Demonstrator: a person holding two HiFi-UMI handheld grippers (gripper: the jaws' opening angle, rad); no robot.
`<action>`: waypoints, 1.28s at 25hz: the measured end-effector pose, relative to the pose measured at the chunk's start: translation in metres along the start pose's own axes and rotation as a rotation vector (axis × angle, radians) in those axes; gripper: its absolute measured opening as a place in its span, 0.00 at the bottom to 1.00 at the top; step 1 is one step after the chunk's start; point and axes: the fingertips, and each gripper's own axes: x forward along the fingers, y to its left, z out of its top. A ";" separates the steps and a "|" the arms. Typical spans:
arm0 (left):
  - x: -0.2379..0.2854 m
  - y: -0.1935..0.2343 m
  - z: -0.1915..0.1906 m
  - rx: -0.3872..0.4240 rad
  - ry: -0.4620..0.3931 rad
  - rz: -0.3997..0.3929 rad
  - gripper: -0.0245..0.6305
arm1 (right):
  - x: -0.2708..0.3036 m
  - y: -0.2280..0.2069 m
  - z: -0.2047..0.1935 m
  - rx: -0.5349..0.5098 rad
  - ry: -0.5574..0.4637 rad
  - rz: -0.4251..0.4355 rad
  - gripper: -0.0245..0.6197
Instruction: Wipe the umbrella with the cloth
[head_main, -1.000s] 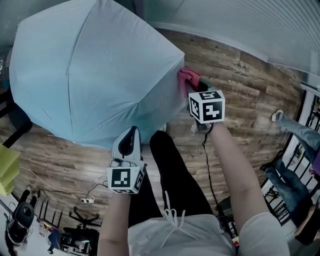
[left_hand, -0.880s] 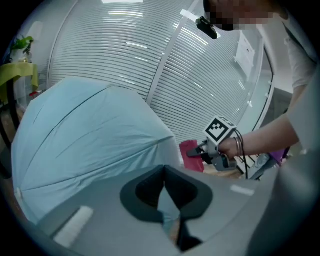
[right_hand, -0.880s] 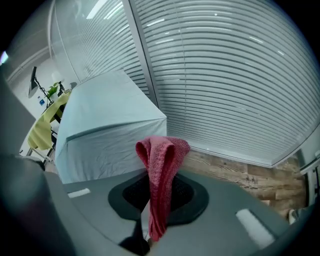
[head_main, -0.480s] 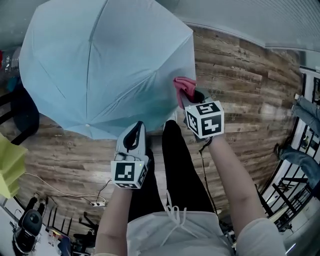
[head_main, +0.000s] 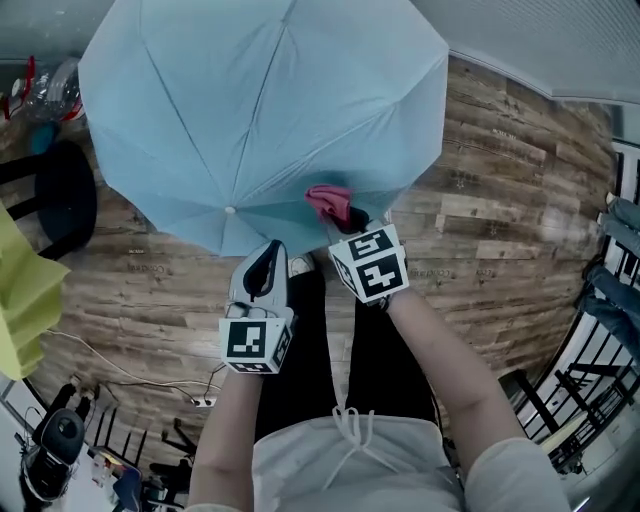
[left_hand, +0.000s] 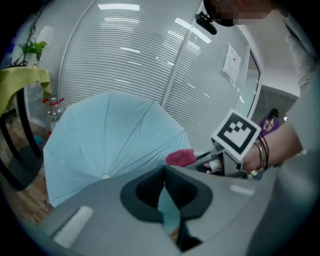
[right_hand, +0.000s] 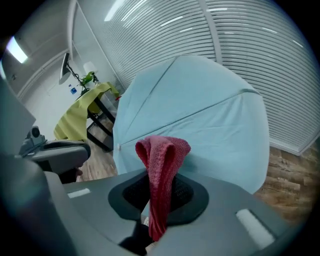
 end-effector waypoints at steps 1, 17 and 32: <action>-0.007 0.012 -0.004 -0.007 0.000 0.012 0.05 | 0.009 0.019 0.002 -0.015 -0.001 0.019 0.13; -0.056 0.113 -0.056 -0.133 0.018 0.114 0.05 | 0.097 0.112 0.026 0.005 -0.039 0.104 0.13; -0.016 0.055 -0.051 -0.110 0.044 0.096 0.05 | 0.073 0.028 0.000 0.043 -0.021 0.083 0.13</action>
